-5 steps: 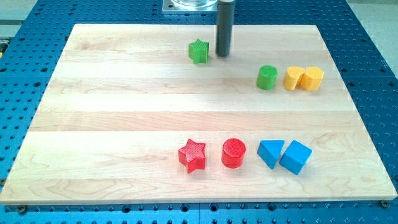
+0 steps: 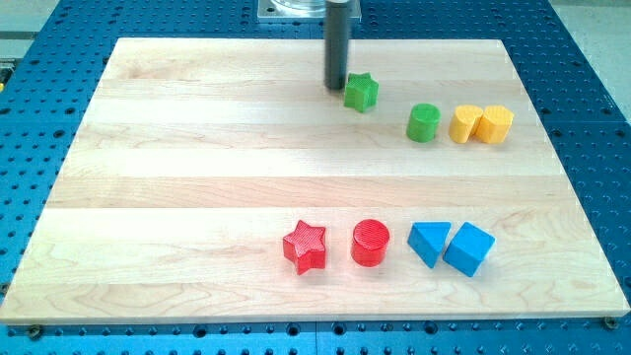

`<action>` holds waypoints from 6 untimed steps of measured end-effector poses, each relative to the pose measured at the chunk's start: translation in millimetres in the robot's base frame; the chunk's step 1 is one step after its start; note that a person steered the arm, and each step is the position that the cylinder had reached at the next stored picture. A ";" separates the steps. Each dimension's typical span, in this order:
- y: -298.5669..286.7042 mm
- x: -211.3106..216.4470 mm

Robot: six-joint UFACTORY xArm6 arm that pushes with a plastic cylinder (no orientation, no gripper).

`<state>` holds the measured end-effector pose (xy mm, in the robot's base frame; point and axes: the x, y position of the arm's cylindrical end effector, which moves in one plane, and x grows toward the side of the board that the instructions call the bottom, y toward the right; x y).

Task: Move the green star to the left side of the green circle

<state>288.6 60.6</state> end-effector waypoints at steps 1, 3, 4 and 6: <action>17.4 15.1; 16.0 45.1; 16.0 52.9; 14.2 55.3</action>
